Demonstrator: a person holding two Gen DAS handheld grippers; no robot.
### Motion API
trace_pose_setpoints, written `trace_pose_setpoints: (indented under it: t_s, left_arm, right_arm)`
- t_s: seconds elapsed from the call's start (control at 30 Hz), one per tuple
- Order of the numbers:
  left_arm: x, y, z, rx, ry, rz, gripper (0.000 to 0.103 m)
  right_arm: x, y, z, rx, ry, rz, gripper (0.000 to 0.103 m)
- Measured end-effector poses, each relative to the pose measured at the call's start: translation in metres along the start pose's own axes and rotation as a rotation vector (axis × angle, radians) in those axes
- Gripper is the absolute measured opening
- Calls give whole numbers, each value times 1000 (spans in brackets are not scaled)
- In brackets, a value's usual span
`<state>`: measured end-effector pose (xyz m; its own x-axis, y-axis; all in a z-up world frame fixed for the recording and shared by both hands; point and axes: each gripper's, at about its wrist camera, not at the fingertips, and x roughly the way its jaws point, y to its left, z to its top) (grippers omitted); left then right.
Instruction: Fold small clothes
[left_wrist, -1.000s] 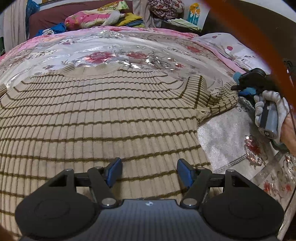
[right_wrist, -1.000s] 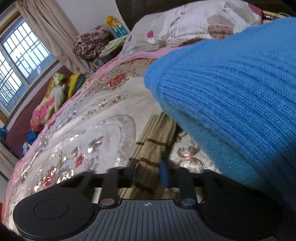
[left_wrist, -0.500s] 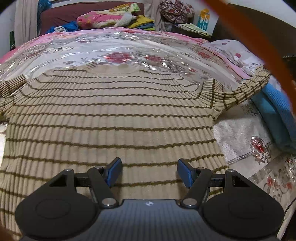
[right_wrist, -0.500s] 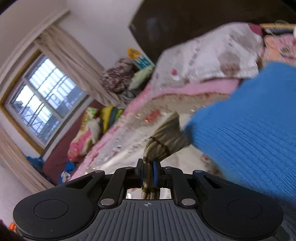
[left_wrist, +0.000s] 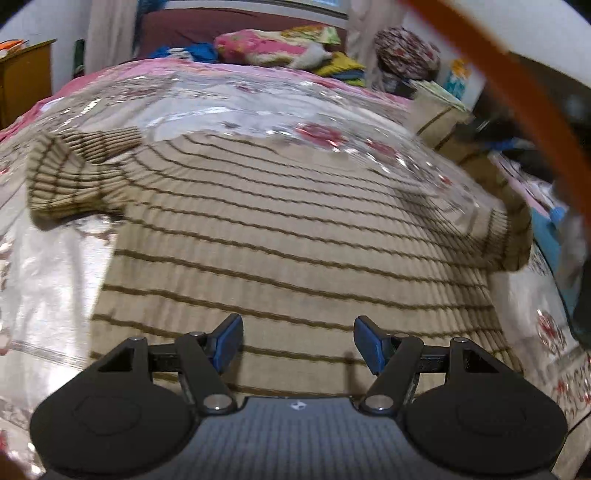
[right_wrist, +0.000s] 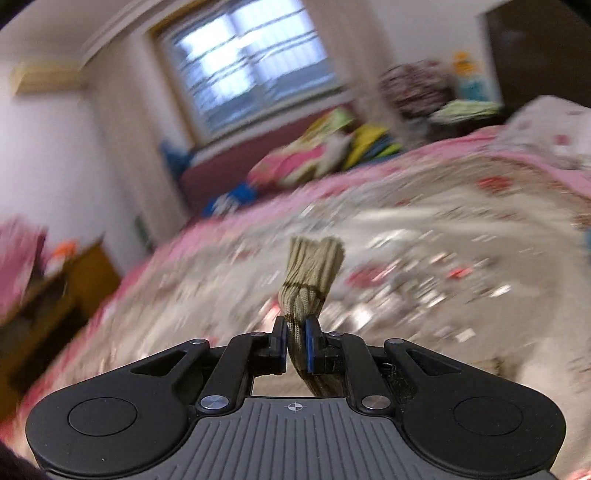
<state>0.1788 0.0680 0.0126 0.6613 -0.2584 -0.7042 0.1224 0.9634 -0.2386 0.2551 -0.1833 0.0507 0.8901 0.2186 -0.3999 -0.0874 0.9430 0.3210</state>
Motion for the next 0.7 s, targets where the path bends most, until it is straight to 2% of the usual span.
trace_pose_setpoints:
  t_s: [0.07,0.13,0.23,0.33,0.5,0.7]
  left_arm:
    - [-1,10,1,-15,-15,14,71]
    - [-2,20,2,-30,-22,27,71]
    - [-1,31,3,-49,-26,36,71]
    - [0,37,5,-58,-33,40,71]
    - [-4,44,6,-76,-50,40,71]
    - [-8,51,8,-104,-64,46,71]
  right_arm:
    - [17,25,-22,-86,65,39,14]
    - [34,46,-45,-166,178,92,15]
    - [42,69,-80,-271,302,129,16]
    - [33,77,-93,-353,315,144,23]
    - [13,86,-89,-461,339,200,30]
    - [21,91,-83,-550,343,178,38]
